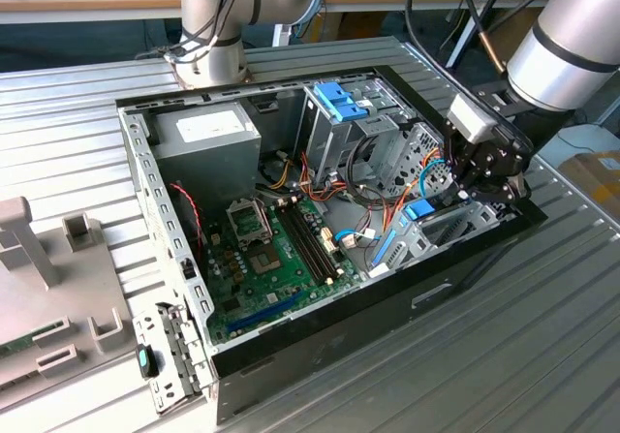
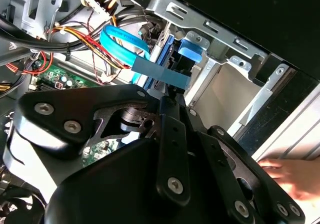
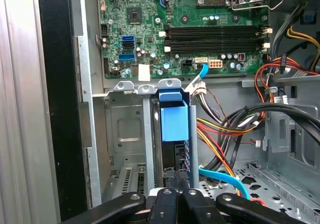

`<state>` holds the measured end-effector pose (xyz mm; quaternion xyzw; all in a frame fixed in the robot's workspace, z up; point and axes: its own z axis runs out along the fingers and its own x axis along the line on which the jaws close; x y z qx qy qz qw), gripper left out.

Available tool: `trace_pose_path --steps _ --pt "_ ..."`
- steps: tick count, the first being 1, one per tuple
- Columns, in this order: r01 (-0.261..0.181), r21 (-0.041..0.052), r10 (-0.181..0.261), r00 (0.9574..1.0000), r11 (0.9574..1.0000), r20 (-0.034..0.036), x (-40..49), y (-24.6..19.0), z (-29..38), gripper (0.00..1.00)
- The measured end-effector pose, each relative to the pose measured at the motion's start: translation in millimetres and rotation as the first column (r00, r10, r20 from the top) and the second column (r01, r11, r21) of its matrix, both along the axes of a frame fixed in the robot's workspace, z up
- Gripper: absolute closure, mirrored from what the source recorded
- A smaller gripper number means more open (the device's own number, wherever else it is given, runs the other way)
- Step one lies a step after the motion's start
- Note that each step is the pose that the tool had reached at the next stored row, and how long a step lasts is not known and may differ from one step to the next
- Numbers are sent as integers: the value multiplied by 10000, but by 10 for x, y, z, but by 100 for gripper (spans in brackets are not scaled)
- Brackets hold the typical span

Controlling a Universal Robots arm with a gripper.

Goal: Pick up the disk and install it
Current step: 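Insert the disk into the insertion slot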

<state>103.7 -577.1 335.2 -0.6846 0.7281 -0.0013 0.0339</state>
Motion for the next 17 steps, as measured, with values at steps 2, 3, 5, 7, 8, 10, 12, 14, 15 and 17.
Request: trace_pose_path --steps 2,3,5,7,8,10,12,14,15,17 --pt "-2 -5 2 10000 10000 14 1 0 55 89" --pt "-1 -5 1 10000 10000 31 0 0 110 89" --pt "1 -6 -1 9999 10000 106 -3 -1 190 89" --pt "-1 -5 1 9999 10000 116 -4 0 190 89" --pt "1 -8 -1 9999 10000 122 -51 0 192 89" --pt "1 -8 -1 9999 10000 130 -126 0 191 89" --pt "2 -7 -2 9999 10000 173 -196 0 209 89" --pt "2 -5 -2 9998 10000 197 -196 0 248 89" --pt "7 -7 -7 9998 10000 219 -197 0 290 89" --pt "27 -8 -27 9997 10000 252 -197 0 361 89"
